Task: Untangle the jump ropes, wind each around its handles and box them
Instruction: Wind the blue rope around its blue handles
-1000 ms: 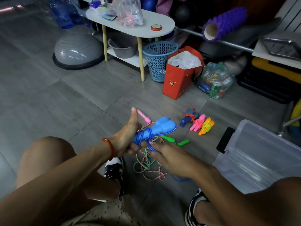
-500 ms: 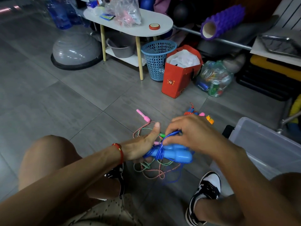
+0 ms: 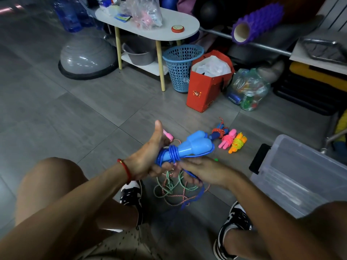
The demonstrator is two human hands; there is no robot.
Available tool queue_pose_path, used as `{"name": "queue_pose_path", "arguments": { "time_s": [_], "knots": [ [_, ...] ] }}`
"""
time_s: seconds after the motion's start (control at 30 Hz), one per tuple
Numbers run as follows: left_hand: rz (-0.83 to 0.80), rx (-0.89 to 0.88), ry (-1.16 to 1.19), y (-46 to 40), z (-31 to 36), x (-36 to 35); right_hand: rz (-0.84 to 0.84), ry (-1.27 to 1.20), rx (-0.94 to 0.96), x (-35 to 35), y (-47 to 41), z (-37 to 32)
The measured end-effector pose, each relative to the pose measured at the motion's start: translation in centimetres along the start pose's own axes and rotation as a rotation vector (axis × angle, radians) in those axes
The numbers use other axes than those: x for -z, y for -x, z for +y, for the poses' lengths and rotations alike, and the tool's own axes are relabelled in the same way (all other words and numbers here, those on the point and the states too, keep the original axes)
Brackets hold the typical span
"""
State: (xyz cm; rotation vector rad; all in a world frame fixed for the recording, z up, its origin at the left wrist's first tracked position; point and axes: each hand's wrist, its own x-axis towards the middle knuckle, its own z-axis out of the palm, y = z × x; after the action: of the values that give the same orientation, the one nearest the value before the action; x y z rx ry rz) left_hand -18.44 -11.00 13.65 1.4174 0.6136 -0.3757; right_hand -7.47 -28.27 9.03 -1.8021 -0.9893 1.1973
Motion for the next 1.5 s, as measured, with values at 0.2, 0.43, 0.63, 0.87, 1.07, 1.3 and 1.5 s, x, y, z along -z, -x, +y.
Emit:
{"name": "queue_pose_path", "arguments": {
  "time_s": [0.2,0.43,0.63,0.87,1.07,1.3,1.5],
  "knots": [
    [0.338,0.068,-0.253,-1.6,-0.9,1.1,0.164,1.044,0.275,-3.8,0.9,-2.3],
    [0.114,0.082,-0.619,-0.1,-0.8,-1.2,0.365,0.921,0.304,2.3,3.1,-5.7],
    [-0.213,0.083,-0.505,0.9,-1.1,-2.5,0.191,0.202,0.153,4.4,2.2,-3.3],
    [-0.451,0.199,0.061,-0.5,-2.4,-2.3,-0.116,-0.38,-0.116,3.4,0.5,0.9],
    [-0.367,0.079,0.343,-0.2,-1.0,0.2,0.234,-0.413,0.007,-1.3,-0.6,0.4],
    [0.106,0.085,0.185,-2.6,-2.4,3.0,0.245,0.628,0.158,-2.9,0.6,-1.7],
    [0.447,0.005,-0.421,-2.9,-3.2,1.4,0.39,1.194,0.303,-2.6,2.0,-3.3]
  ]
}}
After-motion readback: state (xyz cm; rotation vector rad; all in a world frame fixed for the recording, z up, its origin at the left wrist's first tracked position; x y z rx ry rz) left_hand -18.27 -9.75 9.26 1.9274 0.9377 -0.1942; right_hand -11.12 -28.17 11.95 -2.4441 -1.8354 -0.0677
